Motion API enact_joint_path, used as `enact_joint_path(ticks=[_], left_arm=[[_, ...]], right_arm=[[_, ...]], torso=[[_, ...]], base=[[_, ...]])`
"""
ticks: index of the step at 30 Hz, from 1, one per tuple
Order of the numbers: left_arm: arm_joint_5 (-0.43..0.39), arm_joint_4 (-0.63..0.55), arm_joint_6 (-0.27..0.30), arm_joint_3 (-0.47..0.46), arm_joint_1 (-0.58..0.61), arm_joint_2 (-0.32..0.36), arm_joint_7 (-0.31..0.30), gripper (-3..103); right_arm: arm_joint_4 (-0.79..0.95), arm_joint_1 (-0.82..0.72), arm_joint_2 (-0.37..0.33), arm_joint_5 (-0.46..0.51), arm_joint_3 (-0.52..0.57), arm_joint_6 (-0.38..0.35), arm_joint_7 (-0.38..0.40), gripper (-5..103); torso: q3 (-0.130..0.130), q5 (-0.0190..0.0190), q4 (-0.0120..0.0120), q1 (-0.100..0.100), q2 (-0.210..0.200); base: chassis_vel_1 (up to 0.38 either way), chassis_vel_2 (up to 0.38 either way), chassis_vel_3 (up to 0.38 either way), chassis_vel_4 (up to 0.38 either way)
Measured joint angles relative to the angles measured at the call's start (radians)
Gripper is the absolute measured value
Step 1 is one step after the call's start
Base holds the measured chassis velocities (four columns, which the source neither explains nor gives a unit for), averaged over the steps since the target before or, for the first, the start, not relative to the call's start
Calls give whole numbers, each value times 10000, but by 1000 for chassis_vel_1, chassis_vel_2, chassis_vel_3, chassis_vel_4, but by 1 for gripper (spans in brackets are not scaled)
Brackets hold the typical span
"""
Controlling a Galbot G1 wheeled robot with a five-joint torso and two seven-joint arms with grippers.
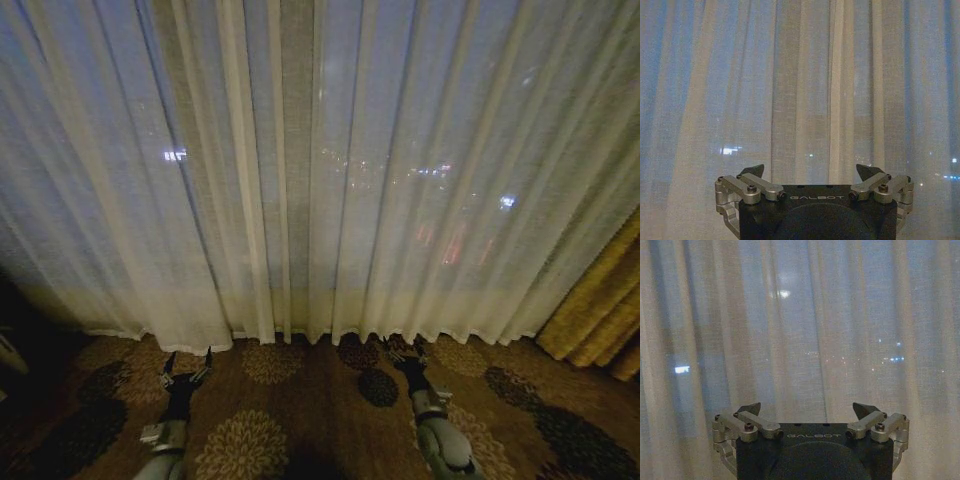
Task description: Open the curtains by pulling them apart, changing their state from closed to fully open.
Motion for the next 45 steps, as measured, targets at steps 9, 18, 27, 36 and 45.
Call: enact_joint_path(ticks=[9, 18, 27, 36, 45], left_arm=[[0, 0, 0, 0, 0, 0, 0, 100], [0, 0, 0, 0, 0, 0, 0, 100], [0, 0, 0, 0, 0, 0, 0, 100], [0, 0, 0, 0, 0, 0, 0, 100], [0, 0, 0, 0, -1, 0, 0, 100]], right_arm=[[45, 71, 217, -189, -57, -14, -2, 100], [112, -53, 232, -289, -67, -22, -10, 100], [164, -184, 219, -299, 42, 52, -66, 100], [-64, -73, 174, -220, 48, 254, -330, 100], [-171, -6, 252, -222, -20, 269, -374, 100]], torso=[[0, 0, 0, 0, 0], [0, 1, 0, 0, 0], [0, 0, 0, 0, 0], [-1, 1, 0, -2, 1], [0, 1, 0, -2, 1]], base=[[0, 0, 0, 0], [0, 0, 0, 0], [0, 0, 0, 0], [-7, 4, 3, -7], [-131, 129, 104, -135]])
